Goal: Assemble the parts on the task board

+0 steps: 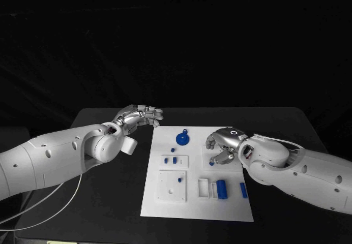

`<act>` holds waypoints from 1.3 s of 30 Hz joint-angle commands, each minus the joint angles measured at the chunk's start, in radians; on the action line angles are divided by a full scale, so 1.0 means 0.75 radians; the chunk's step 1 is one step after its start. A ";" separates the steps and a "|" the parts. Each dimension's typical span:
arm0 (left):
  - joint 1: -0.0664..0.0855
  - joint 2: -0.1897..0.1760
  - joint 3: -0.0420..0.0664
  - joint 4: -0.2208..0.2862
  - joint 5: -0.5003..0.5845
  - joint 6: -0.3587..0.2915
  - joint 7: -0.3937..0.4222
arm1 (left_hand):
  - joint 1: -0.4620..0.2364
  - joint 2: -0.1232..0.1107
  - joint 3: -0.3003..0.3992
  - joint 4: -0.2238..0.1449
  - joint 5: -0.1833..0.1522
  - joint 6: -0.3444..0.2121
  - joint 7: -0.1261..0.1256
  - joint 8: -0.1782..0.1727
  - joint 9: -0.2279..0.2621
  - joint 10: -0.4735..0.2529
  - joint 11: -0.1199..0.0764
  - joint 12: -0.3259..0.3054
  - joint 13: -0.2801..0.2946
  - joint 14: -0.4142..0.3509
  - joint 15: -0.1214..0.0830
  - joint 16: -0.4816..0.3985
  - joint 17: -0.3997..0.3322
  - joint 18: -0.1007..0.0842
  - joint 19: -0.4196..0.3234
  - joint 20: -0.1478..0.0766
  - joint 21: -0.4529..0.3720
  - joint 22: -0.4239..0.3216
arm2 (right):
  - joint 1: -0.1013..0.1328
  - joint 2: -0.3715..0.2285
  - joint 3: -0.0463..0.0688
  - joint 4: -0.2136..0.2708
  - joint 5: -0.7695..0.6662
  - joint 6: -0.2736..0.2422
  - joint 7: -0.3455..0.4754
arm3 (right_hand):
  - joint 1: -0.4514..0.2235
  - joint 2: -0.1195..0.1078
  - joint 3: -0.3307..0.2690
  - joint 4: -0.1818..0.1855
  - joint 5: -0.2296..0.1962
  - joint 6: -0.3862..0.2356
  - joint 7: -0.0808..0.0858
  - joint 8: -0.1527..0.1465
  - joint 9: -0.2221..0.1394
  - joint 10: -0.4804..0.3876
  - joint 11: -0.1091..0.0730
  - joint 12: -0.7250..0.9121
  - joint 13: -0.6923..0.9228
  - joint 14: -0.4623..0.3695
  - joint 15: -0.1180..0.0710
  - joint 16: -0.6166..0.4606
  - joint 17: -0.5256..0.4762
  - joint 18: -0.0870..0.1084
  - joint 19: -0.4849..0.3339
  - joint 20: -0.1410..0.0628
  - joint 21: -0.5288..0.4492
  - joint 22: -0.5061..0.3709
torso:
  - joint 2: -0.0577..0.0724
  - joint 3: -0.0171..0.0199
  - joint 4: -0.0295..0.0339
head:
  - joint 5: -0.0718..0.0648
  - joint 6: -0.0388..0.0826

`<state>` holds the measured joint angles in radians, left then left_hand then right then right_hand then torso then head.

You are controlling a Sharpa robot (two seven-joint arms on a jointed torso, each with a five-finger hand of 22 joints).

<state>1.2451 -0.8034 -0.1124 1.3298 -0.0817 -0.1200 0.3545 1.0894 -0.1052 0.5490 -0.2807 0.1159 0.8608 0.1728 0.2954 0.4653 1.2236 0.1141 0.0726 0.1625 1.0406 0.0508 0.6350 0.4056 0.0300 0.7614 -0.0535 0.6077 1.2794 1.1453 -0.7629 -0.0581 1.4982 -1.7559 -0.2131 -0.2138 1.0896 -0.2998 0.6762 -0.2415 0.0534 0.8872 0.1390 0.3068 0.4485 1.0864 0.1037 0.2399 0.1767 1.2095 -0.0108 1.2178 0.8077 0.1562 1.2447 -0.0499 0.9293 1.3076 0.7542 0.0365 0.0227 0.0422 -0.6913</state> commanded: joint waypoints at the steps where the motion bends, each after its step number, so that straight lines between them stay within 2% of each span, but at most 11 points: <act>1: 0.002 0.003 0.001 0.000 0.007 0.021 0.007 | -0.002 -0.005 -0.005 0.001 0.003 -0.008 -0.001 0.002 -0.002 -0.008 0.002 -0.002 -0.002 0.010 -0.003 -0.008 0.002 0.019 0.009 0.005 -0.006 0.001 | -0.005 0.003 -0.004 -0.011 0.000 0.099 0.002 | -0.008 0.002 -0.007 0.001 0.002 -0.005 -0.005 -0.005 -0.001 -0.012 0.000 0.005 -0.001 -0.010 0.002 0.007 -0.002 0.141 -0.006 -0.003 -0.005 0.020 | 0.001 -0.0009 0.0017 | 0.000 -0.002; 7: 0.002 0.002 0.001 0.000 0.007 0.021 0.007 | -0.002 -0.005 -0.005 0.001 0.003 -0.008 -0.001 0.002 -0.002 -0.008 0.002 -0.002 -0.002 0.010 -0.003 -0.008 0.003 0.018 0.009 0.005 -0.006 0.002 | -0.009 0.001 -0.015 -0.002 -0.011 0.136 -0.002 | 0.003 0.005 -0.002 0.016 0.003 0.003 0.002 0.000 -0.002 -0.002 -0.003 0.015 -0.003 -0.010 -0.002 0.009 -0.004 0.141 -0.005 -0.002 -0.006 0.020 | 0.000 -0.0026 0.0008 | 0.000 -0.007; 16: 0.002 0.002 0.001 -0.001 0.007 0.022 0.007 | -0.002 -0.005 -0.005 0.001 0.003 -0.009 -0.001 0.002 -0.002 -0.008 0.002 -0.001 -0.002 0.010 -0.003 -0.009 0.004 0.018 0.010 0.005 -0.006 0.002 | -0.017 0.004 -0.018 -0.006 -0.021 0.139 -0.003 | 0.051 0.010 0.051 0.060 -0.004 0.044 0.015 0.023 0.002 0.032 -0.017 0.043 -0.003 -0.002 -0.014 0.014 -0.008 0.141 0.004 -0.001 -0.006 0.019 | 0.000 -0.0025 0.0011 | 0.000 -0.010; 24: 0.002 0.002 0.001 -0.002 0.007 0.023 0.007 | -0.003 -0.005 -0.006 0.003 0.003 -0.009 -0.001 0.002 -0.002 -0.008 0.002 -0.001 -0.002 0.011 -0.002 -0.011 0.005 0.018 0.010 0.005 -0.007 0.002 | -0.023 0.010 -0.019 -0.012 -0.038 0.139 -0.002 | 0.098 0.051 0.144 0.121 -0.006 0.093 -0.001 0.051 0.011 0.083 -0.036 0.076 0.003 0.005 -0.032 0.019 -0.010 0.141 0.015 -0.004 0.001 0.022 | 0.000 -0.0022 0.0013 | 0.001 -0.012; 31: 0.002 0.002 0.001 -0.003 0.007 0.024 0.006 | -0.004 -0.004 -0.006 0.004 0.003 -0.010 0.000 0.002 -0.002 -0.008 0.002 -0.001 -0.002 0.011 -0.002 -0.012 0.007 0.018 0.010 0.005 -0.007 0.003 | -0.029 0.015 -0.020 -0.010 -0.044 0.132 -0.001 | 0.113 0.085 0.192 0.145 -0.006 0.133 -0.019 0.072 0.019 0.127 -0.054 0.098 0.015 0.008 -0.049 0.020 -0.011 0.141 0.016 -0.006 0.008 0.025 | 0.000 -0.0022 0.0004 | 0.002 -0.017; 39: 0.002 0.002 0.001 -0.004 0.007 0.025 0.005 | -0.004 -0.004 -0.006 0.004 0.003 -0.010 0.000 0.002 -0.002 -0.008 0.002 -0.001 -0.003 0.011 -0.002 -0.013 0.008 0.018 0.010 0.005 -0.008 0.003 | -0.032 0.021 -0.020 -0.014 -0.052 0.127 -0.009 | 0.114 0.086 0.199 0.146 -0.006 0.139 -0.021 0.075 0.021 0.133 -0.057 0.101 0.018 0.009 -0.052 0.021 -0.012 0.141 0.017 -0.007 0.010 0.025 | 0.000 -0.0023 0.0009 | 0.003 -0.018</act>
<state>1.2451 -0.8036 -0.1125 1.3262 -0.0816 -0.1170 0.3529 1.0894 -0.1052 0.5490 -0.2807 0.1159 0.8608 0.1728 0.2954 0.4655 1.2236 0.1141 0.0726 0.1619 1.0406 0.0508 0.6311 0.4101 0.0299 0.7650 -0.0499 0.6077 1.2799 1.1243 -0.7485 -0.0716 1.4884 -1.7767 -0.1283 -0.2167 1.1772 -0.2449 0.8199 -0.1310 0.0534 0.9845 0.1206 0.3592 0.4634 1.1779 0.0625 0.3103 0.1887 1.2175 -0.0407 1.2267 0.8001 0.1558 1.2559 -0.0501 0.9330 1.3073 0.7543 0.0349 0.0234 0.0443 -0.7046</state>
